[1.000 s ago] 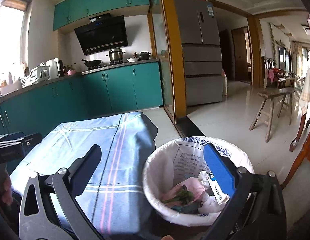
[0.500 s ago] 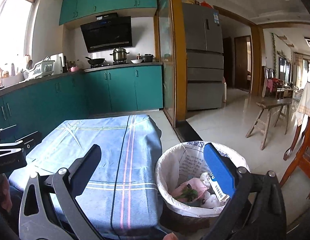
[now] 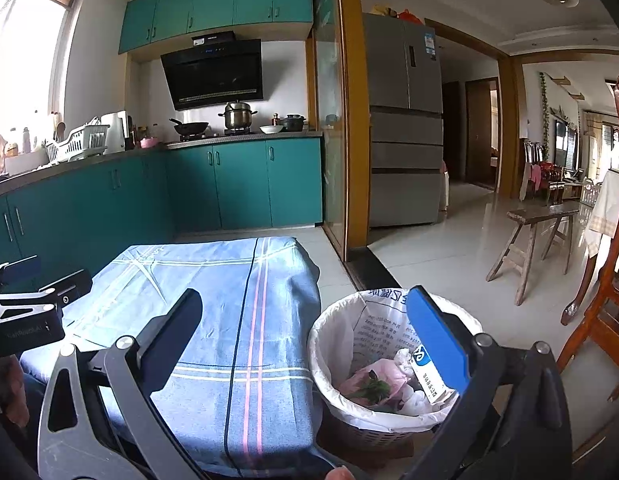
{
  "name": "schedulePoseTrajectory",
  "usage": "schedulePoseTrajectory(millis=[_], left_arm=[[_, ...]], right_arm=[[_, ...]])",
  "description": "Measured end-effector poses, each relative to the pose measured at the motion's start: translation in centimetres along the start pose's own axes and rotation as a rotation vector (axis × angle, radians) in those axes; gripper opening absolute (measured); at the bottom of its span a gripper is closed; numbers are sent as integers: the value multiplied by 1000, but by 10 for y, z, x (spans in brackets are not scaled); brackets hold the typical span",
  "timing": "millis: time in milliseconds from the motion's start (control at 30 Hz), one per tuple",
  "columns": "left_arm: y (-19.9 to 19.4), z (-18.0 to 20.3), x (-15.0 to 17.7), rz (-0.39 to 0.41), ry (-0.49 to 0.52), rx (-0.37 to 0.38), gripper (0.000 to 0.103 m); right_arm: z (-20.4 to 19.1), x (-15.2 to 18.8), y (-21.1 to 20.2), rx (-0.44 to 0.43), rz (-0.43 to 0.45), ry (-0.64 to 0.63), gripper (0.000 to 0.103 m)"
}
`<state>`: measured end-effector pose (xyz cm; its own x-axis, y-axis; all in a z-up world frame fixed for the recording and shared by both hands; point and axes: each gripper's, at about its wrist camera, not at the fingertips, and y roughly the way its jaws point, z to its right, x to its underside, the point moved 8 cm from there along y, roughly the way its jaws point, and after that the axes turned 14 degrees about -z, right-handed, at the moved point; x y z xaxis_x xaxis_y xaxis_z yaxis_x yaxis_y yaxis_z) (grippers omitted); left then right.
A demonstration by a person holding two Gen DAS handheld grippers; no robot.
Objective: Collect trash
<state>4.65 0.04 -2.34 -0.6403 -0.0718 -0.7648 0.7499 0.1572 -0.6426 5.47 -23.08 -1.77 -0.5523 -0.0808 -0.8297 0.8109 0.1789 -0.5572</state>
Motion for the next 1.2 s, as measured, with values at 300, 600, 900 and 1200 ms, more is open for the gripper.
schedulePoseTrajectory(millis=[300, 600, 900, 1200], left_arm=[[-10, 1, 2, 7, 9, -3, 100], [-20, 1, 3, 20, 6, 0, 100], [-23, -4, 3, 23, -1, -7, 100], [-20, -2, 3, 14, 2, -2, 100]], right_arm=[[-4, -2, -13, 28, 24, -15, 100], [-5, -2, -25, 39, 39, -16, 100], [-12, -1, -33, 36, 47, -23, 100], [-13, 0, -30, 37, 35, -30, 100]])
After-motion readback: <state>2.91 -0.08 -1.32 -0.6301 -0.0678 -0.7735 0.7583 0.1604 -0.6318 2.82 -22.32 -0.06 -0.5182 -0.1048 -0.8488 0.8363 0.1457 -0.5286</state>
